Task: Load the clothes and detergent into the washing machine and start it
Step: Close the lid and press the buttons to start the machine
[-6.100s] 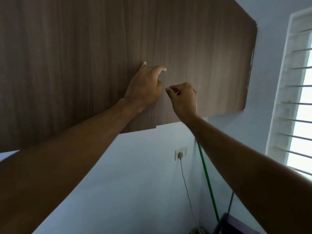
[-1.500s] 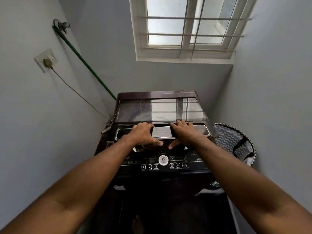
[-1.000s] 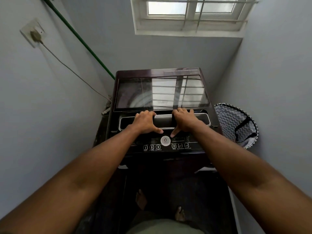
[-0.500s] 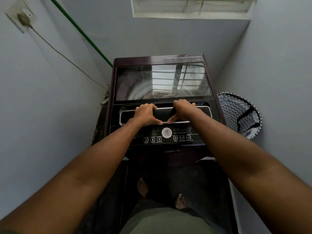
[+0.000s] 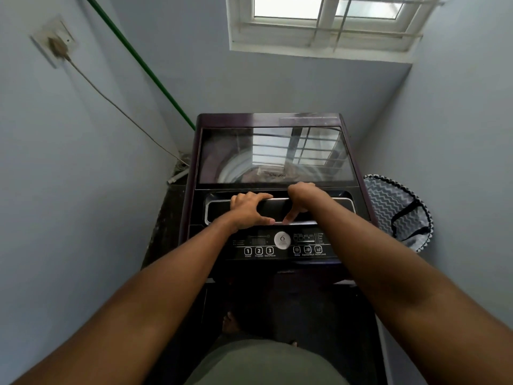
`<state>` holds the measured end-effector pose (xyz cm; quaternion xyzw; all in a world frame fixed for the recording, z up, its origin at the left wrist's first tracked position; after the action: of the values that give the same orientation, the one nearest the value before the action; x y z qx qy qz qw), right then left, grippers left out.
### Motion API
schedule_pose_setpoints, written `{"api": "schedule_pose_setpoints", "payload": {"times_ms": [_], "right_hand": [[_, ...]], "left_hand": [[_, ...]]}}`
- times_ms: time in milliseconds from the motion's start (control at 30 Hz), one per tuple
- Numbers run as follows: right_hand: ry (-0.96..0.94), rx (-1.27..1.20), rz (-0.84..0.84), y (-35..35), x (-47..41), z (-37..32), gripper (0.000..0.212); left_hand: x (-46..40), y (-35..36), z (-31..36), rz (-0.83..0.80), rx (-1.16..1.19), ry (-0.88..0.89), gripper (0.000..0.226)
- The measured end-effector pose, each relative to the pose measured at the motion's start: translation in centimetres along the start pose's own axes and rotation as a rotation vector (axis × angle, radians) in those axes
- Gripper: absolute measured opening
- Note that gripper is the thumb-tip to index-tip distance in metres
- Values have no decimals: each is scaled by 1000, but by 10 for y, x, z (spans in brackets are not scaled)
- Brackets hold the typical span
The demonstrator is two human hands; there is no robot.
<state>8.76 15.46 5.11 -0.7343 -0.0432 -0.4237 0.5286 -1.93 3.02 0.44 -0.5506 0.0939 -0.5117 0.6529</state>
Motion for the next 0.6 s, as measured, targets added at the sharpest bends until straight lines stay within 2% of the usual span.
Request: {"api": "schedule_pose_setpoints", "payload": {"times_ms": [67, 133, 200, 233, 300, 367, 500, 600], "right_hand": [[-13, 39, -32, -8, -3, -13, 81], [-26, 20, -60, -16, -11, -24, 80], [-65, 2, 41, -35, -24, -38, 65], [-90, -4, 127, -45, -27, -42, 52], [-151, -37, 347, -73, -32, -54, 40], [-267, -87, 540, -112, -40, -80, 34], [-457, -152, 740, -194, -43, -132, 26], [-599, -116, 865, -243, -45, -160, 28]], "left_hand": [[0, -6, -3, -150, 113, 28, 70], [-1, -20, -9, -264, 460, 41, 60], [-6, -47, -25, -65, 656, 23, 42], [-9, -60, -31, 62, 656, 9, 35], [-11, -88, -42, 264, 549, -21, 34], [-12, -124, -60, 394, 451, -49, 38], [-12, -202, -94, 642, 349, -80, 43], [-5, -257, -113, 774, 322, -161, 43]]}}
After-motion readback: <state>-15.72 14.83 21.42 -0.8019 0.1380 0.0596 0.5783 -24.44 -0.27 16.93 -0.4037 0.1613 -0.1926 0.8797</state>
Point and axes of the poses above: each hand's wrist, its own x-axis away from the middle knuckle, its own y-axis out of the palm, z = x × y, the point moved 3 cm from there along -x, towards the middle knuckle, and after that the axes turned 10 degrees about -y, right-handed, at the moved point
